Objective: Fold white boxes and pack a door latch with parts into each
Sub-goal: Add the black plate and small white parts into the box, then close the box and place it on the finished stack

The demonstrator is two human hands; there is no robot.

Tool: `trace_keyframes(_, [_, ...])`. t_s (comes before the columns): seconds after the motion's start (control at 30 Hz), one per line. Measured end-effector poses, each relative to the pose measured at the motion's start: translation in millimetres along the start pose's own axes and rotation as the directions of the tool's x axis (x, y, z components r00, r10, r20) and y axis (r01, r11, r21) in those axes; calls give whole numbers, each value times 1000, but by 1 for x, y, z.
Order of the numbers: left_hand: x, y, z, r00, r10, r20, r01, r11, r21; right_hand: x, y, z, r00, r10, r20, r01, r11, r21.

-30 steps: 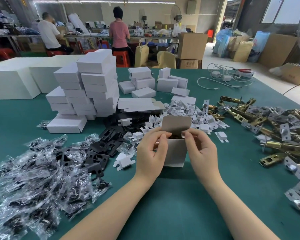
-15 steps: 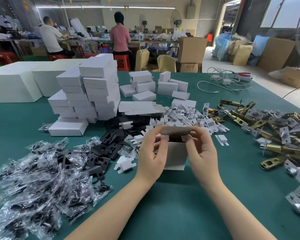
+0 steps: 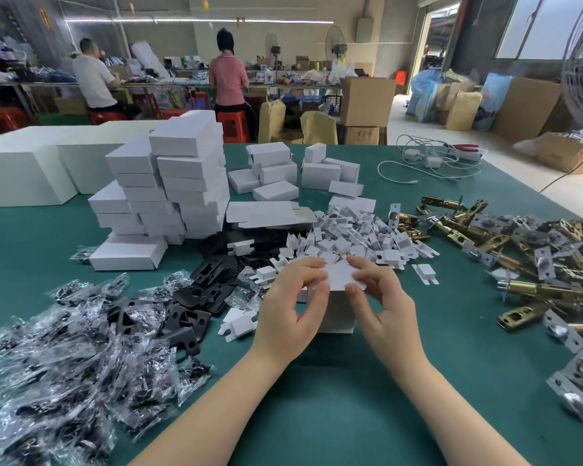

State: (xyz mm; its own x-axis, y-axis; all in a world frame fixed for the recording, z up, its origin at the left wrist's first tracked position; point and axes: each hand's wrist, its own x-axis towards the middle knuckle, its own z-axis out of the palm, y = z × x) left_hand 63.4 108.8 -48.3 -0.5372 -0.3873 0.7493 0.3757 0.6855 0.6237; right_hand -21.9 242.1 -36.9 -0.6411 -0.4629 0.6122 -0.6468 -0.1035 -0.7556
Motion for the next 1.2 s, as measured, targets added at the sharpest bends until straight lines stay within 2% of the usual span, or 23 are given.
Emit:
trace_keyframes(0.23, [0, -1, 4, 1000, 24, 4, -25, 999, 37, 3, 2, -1, 1000, -30, -4, 30, 999, -30])
trace_keyframes(0.4, [0, 5, 8, 994, -74, -74, 75, 997, 6, 6, -1, 2, 995, -59, -75, 58, 998, -14])
trace_keyframes(0.5, [1, 7, 9, 990, -89, -107, 87, 996, -22, 8, -4, 2, 992, -72, -99, 73, 997, 2])
trace_keyframes(0.9, [1, 4, 2, 997, -1, -73, 0, 1000, -15, 5, -1, 0, 995, -69, -67, 72, 997, 40])
trace_keyframes(1.2, [1, -1, 1, 998, 51, -42, -49, 998, 40, 7, 4, -3, 997, -70, -32, 70, 998, 4])
